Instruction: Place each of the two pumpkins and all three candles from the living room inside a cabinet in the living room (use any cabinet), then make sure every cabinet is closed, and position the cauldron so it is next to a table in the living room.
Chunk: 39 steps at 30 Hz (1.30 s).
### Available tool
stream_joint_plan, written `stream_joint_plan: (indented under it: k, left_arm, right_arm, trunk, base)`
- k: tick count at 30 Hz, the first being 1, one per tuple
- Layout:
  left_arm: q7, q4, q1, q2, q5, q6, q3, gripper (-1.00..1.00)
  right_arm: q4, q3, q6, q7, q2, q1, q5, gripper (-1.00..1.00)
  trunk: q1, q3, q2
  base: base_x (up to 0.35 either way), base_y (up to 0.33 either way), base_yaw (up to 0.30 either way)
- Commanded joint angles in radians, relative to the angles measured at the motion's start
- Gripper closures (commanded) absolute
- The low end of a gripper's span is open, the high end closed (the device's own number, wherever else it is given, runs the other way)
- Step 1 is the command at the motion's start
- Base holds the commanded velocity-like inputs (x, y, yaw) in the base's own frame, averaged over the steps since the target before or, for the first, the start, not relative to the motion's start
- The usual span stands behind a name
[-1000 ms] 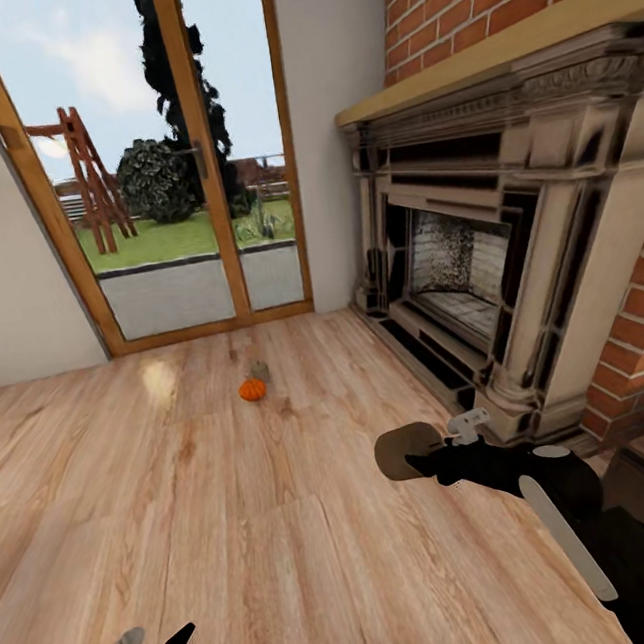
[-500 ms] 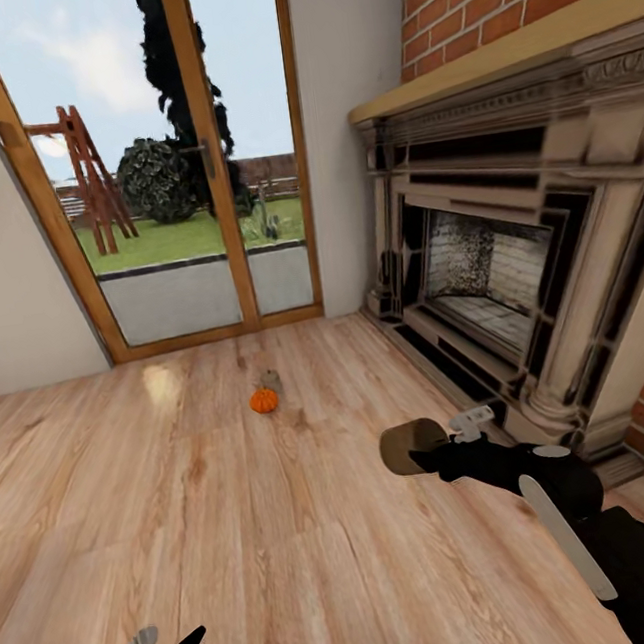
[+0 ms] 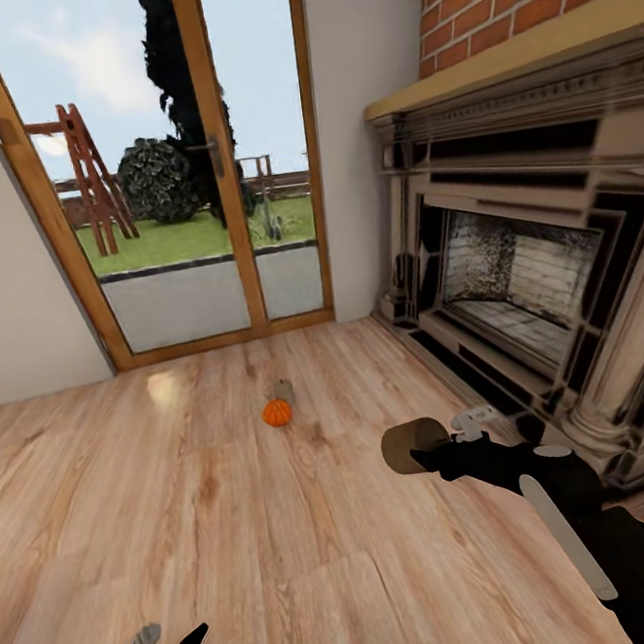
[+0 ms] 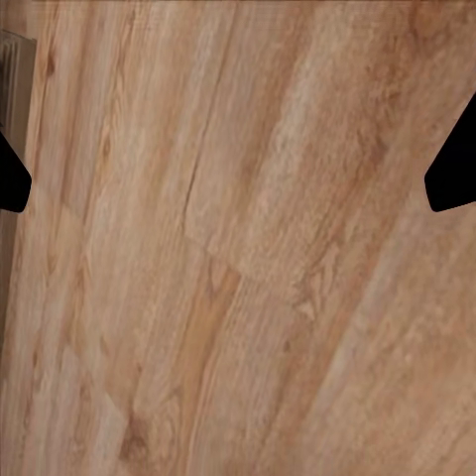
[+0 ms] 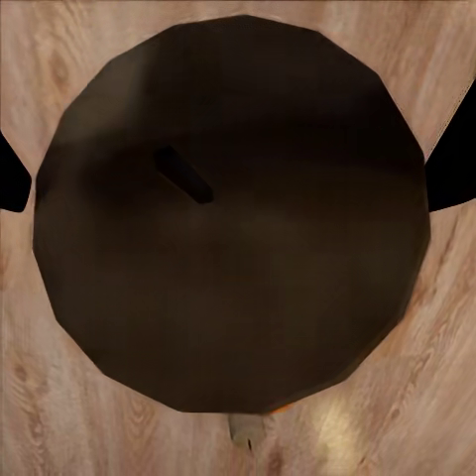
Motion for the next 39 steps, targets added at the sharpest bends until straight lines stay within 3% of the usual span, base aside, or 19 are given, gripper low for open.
stream_joint_plan:
  k: [1, 19, 24, 28, 29, 32, 34, 39]
  left_arm:
    - [-0.003, 0.000, 0.000, 0.000, 0.003, 0.005, 0.001, -1.00]
    - [-0.005, 0.000, -0.002, -0.001, -0.016, 0.005, 0.001, -1.00]
    - [0.002, -0.024, -0.003, 0.001, -0.017, 0.007, 0.001, -1.00]
    - [0.020, -0.062, -0.061, 0.011, -0.019, 0.033, -0.018, -1.00]
    - [0.030, -0.076, -0.100, 0.018, -0.043, 0.064, -0.050, -1.00]
    - [0.058, -0.118, -0.145, 0.022, -0.088, 0.130, -0.065, -1.00]
    - [0.117, -0.149, -0.220, 0.024, -0.111, 0.227, -0.071, -1.00]
    - [0.269, -0.166, -0.404, 0.015, -0.121, 0.391, -0.081, -1.00]
  right_arm:
    - [-0.001, 0.000, 0.004, 0.007, -0.001, -0.001, 0.003, 1.00]
    - [-0.001, -0.001, 0.001, 0.006, -0.001, -0.001, 0.003, 1.00]
    - [-0.001, -0.002, -0.041, 0.004, -0.001, -0.001, 0.003, 1.00]
    - [-0.001, -0.008, -0.046, 0.004, -0.001, -0.001, 0.003, 1.00]
    - [-0.001, -0.018, -0.047, 0.004, -0.001, -0.001, 0.003, 1.00]
    - [-0.001, -0.026, -0.049, 0.005, -0.002, -0.001, 0.003, 1.00]
    - [-0.001, -0.031, -0.049, 0.005, -0.003, -0.001, 0.003, 1.00]
    - [-0.001, -0.035, -0.046, 0.006, -0.003, -0.001, 0.003, 1.00]
  trunk:
    - [0.000, -0.001, 0.000]
    - [0.000, -0.001, 0.000]
    - [0.000, -0.001, 0.000]
    - [0.000, -0.001, 0.000]
    - [0.000, -0.001, 0.000]
    - [0.000, -0.001, 0.000]
    - [0.000, -0.001, 0.000]
    - [0.000, -0.001, 0.000]
  base:
    - [0.275, 0.228, 0.000]
    - [0.275, 0.228, -0.039]
    - [0.275, 0.227, -0.202]
    - [0.275, 0.217, -0.233]
    - [0.275, 0.213, -0.269]
    - [0.275, 0.210, -0.273]
    - [0.275, 0.199, -0.258]
    - [0.275, 0.188, -0.206]
